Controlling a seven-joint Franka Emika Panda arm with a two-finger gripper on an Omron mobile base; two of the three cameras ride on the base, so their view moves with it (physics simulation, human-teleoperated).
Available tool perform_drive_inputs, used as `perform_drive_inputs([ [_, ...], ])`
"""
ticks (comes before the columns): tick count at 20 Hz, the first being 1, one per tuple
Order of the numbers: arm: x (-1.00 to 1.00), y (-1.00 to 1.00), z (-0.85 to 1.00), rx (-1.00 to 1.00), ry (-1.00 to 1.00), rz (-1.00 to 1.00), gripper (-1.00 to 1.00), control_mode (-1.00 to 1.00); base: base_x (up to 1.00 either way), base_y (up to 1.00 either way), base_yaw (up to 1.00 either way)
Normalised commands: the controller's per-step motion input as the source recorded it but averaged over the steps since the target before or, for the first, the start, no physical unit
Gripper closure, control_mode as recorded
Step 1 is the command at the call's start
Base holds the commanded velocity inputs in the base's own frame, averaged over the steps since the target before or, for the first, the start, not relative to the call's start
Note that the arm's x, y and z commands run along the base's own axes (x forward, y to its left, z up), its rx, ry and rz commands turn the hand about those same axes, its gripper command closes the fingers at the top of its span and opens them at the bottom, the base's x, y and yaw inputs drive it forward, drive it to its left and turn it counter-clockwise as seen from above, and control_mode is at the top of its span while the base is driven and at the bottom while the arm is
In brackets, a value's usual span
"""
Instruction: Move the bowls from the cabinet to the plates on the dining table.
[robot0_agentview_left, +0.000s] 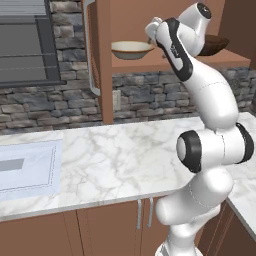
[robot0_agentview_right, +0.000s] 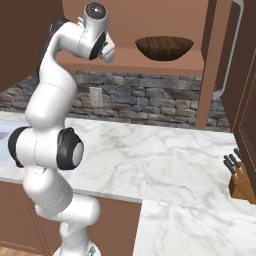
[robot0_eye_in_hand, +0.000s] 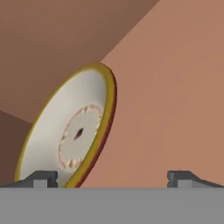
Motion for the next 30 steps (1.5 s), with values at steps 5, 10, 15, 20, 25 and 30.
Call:
perform_drive_inputs([
  [5,0.60,0.03,0.00,0.00,0.02,0.00,-1.00,-1.00,0.00,0.00,0.00],
  [10,0.69,0.08,0.00,0.00,0.03,0.00,-1.00,-1.00,0.00,0.00,0.00],
  [15,0.55,0.15,0.00,0.00,0.05,0.00,-1.00,-1.00,0.00,0.00,0.00],
  [20,0.07,0.04,0.00,0.00,0.02,0.00,1.00,-1.00,0.00,0.00,0.00],
  [25,0.00,0.00,0.00,0.00,0.00,0.00,1.00,-1.00,0.00,0.00,0.00],
  [30,0.00,0.00,0.00,0.00,0.00,0.00,1.00,-1.00,0.00,0.00,0.00],
])
